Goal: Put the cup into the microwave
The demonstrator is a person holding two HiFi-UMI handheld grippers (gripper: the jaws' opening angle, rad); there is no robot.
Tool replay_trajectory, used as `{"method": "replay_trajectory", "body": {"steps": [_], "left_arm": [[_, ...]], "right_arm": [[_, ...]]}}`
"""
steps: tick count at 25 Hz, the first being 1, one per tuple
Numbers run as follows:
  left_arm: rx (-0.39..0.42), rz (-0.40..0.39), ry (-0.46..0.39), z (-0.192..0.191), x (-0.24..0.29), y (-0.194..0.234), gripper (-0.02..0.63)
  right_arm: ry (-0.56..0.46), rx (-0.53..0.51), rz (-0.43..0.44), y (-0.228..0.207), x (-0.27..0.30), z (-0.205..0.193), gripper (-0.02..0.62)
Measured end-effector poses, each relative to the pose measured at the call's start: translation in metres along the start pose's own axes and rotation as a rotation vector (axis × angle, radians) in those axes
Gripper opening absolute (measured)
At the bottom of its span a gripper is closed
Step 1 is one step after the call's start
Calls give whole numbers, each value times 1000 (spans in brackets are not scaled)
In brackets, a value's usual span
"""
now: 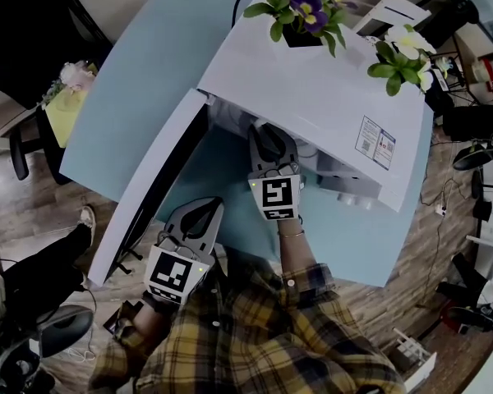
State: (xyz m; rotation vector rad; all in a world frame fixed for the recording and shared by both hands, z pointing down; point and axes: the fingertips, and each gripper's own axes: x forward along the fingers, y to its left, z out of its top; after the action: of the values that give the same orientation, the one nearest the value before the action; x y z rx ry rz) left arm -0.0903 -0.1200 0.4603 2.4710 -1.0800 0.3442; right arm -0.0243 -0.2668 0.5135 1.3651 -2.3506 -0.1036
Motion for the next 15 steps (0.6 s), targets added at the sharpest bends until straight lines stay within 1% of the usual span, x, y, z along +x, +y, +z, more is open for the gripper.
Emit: {"method": "replay_trajectory", "body": {"steps": [8,15], "left_arm": [[2,-1,-4,0,0,-2,-8],[9,3,-7,1,-3,-3,-8]], "right_arm": [[13,83,-1,-2,-7,-7,61],[28,103,12,1,-13,-13,75]]}}
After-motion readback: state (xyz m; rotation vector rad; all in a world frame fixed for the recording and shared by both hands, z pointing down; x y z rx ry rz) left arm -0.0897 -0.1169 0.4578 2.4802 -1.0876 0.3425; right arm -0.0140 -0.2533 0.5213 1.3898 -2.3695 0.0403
